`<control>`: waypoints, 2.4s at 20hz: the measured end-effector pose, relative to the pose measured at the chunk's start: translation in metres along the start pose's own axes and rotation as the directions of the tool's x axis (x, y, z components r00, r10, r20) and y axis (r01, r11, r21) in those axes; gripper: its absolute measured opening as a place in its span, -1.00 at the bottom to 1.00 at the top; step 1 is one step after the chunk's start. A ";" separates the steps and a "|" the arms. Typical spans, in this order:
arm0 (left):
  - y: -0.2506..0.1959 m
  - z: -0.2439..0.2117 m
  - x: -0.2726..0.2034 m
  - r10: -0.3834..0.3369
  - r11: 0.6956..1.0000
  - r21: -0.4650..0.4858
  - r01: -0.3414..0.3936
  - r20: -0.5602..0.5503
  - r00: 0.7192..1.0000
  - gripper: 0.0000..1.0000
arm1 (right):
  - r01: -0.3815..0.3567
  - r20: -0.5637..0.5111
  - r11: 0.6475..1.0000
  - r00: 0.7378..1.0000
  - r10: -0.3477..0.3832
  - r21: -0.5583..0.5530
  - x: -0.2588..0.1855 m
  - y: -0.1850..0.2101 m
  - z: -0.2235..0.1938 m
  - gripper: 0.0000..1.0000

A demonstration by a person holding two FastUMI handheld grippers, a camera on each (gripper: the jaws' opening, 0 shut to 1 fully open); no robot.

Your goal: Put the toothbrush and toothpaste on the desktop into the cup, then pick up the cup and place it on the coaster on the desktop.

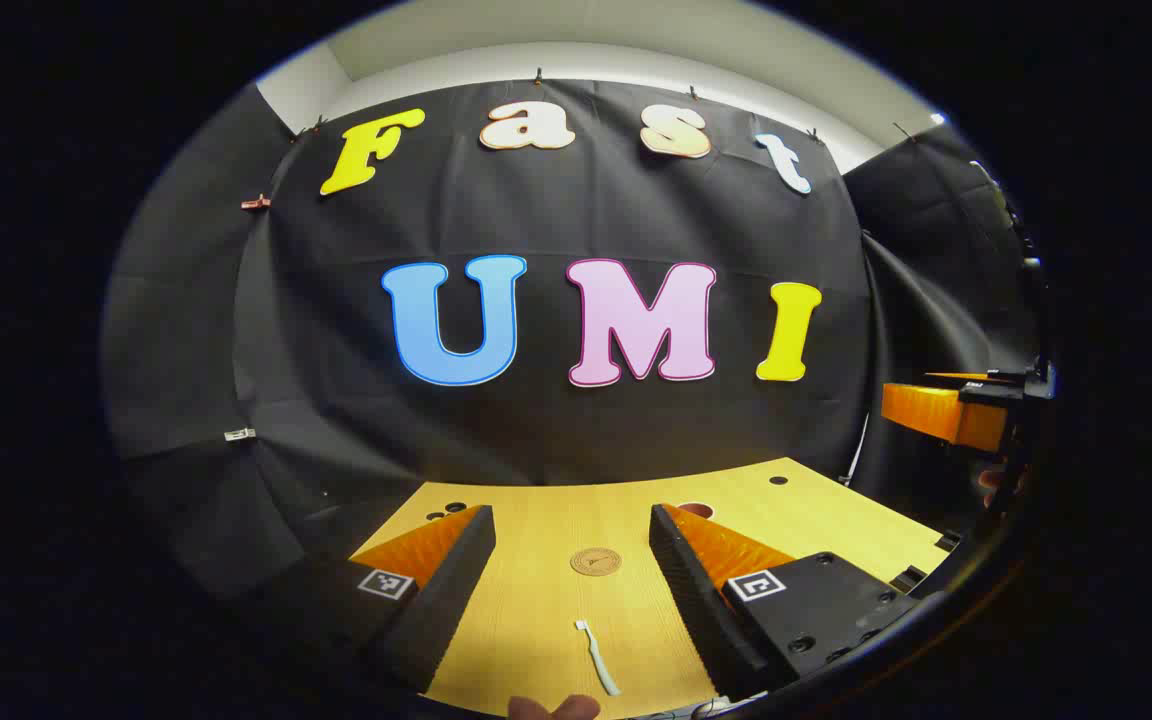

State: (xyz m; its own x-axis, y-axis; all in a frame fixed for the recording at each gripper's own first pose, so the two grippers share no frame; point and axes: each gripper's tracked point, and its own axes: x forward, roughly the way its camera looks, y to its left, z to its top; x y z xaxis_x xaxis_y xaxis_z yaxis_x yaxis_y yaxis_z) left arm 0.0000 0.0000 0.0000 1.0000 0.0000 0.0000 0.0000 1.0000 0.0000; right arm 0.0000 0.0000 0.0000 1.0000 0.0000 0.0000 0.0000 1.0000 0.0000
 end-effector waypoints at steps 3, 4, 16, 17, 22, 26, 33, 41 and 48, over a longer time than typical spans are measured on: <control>-0.001 -0.006 0.000 -0.001 1.000 0.000 0.001 -0.013 1.000 0.96 | -0.016 -0.023 1.000 1.000 0.016 -0.015 0.001 0.004 -0.008 0.96; -0.002 -0.008 0.001 -0.004 1.000 0.002 0.004 -0.022 1.000 0.96 | -0.024 -0.030 1.000 0.999 0.024 -0.016 0.001 0.006 -0.011 0.96; -0.006 -0.033 0.015 -0.023 1.000 0.003 0.024 -0.095 0.995 0.96 | -0.079 -0.123 0.996 0.990 0.075 -0.030 0.014 0.025 -0.043 0.96; -0.007 -0.038 0.017 -0.025 1.000 0.001 0.025 -0.111 0.994 0.96 | -0.082 -0.160 0.996 0.984 0.077 -0.024 0.017 0.026 -0.052 0.96; -0.004 -0.080 0.031 -0.024 1.000 0.012 0.027 -0.232 0.972 0.96 | -0.125 -0.509 0.992 0.853 0.115 0.015 0.033 0.039 -0.146 0.96; -0.007 -0.122 0.039 -0.043 0.999 -0.012 0.041 -0.334 0.942 0.96 | -0.126 -0.753 0.991 0.647 0.120 0.050 0.046 0.040 -0.225 0.98; -0.011 -0.191 0.055 -0.042 0.995 -0.096 -0.009 -0.519 0.854 0.98 | -0.045 -0.916 0.995 0.387 0.103 0.093 0.061 0.030 -0.326 0.80; -0.011 -0.232 0.086 -0.003 0.993 -0.092 -0.070 -0.621 0.783 0.97 | -0.025 -0.970 0.997 0.231 0.078 0.075 0.059 0.032 -0.363 0.60; -0.023 -0.266 0.098 -0.005 0.989 -0.107 -0.101 -0.712 0.702 0.97 | -0.021 -0.980 0.997 0.183 0.073 0.070 0.053 0.028 -0.373 -0.28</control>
State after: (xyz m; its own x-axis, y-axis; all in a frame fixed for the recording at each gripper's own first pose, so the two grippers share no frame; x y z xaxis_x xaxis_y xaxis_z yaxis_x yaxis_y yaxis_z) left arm 0.0975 -0.0233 -0.2656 0.7020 -0.0048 -0.7122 -0.1014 0.9891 -0.1067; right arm 0.0534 0.0278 -0.3731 0.1832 0.0731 -0.9804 -0.0209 0.9973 0.0704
